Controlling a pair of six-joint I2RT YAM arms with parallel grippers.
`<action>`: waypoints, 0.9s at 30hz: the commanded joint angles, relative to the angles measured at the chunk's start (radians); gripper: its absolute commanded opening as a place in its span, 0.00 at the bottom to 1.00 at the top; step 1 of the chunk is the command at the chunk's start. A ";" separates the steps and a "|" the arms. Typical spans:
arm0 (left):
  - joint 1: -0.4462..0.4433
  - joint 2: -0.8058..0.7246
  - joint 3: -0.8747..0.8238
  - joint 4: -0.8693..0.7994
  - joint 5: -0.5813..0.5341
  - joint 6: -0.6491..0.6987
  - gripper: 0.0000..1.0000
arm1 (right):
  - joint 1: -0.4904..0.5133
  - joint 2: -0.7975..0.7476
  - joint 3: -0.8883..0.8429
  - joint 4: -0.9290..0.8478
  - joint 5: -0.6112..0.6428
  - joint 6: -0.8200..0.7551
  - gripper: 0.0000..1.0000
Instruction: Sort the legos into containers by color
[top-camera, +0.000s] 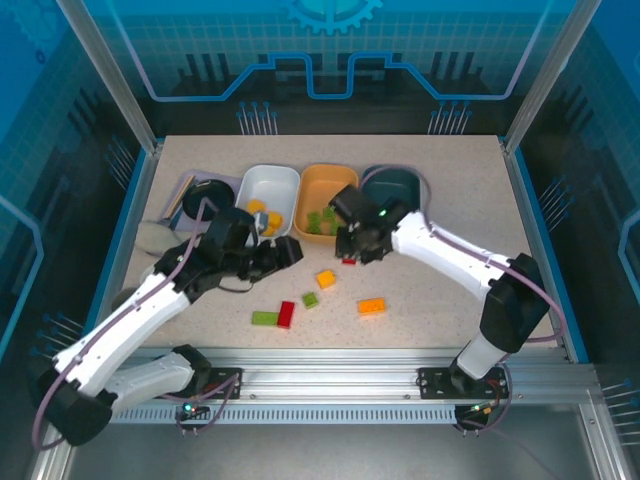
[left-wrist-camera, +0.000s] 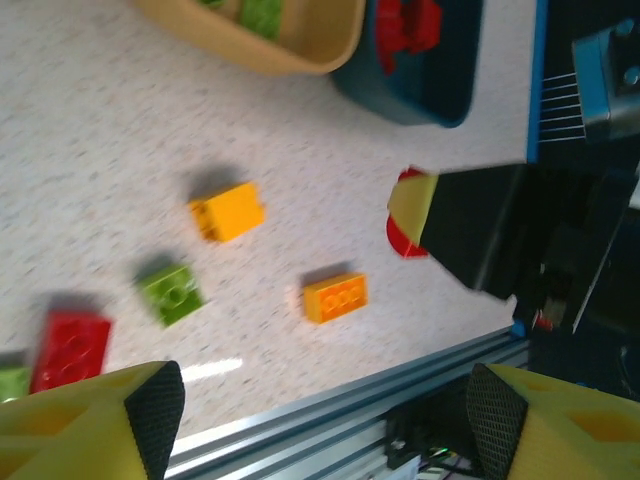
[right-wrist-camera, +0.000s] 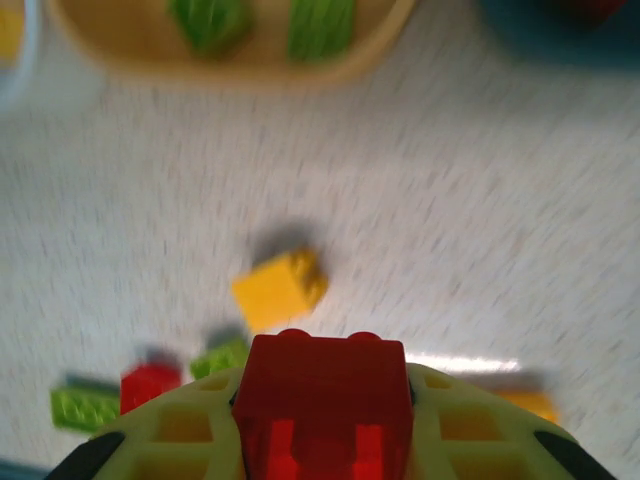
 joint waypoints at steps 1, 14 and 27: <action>-0.008 0.112 0.111 0.093 0.039 0.029 0.79 | -0.129 0.053 0.091 -0.013 -0.006 -0.196 0.18; 0.000 0.538 0.465 0.177 0.039 0.080 0.79 | -0.441 0.621 0.676 -0.083 -0.125 -0.342 0.17; -0.001 0.691 0.575 0.138 0.031 0.081 0.78 | -0.497 0.903 0.962 -0.200 -0.158 -0.373 0.40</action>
